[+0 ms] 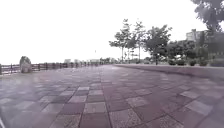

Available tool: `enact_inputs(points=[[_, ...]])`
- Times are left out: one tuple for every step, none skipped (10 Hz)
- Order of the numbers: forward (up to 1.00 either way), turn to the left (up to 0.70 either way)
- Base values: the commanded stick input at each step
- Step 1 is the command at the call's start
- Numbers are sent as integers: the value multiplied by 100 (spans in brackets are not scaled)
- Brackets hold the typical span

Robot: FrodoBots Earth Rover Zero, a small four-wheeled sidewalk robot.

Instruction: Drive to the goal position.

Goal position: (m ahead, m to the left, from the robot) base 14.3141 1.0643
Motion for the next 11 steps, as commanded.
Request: enact_inputs(points=[[100,0],[100,0],[100,0],[100,0],[100,0],[100,0],[100,0],[100,0],[100,0],[100,0],[100,0]])
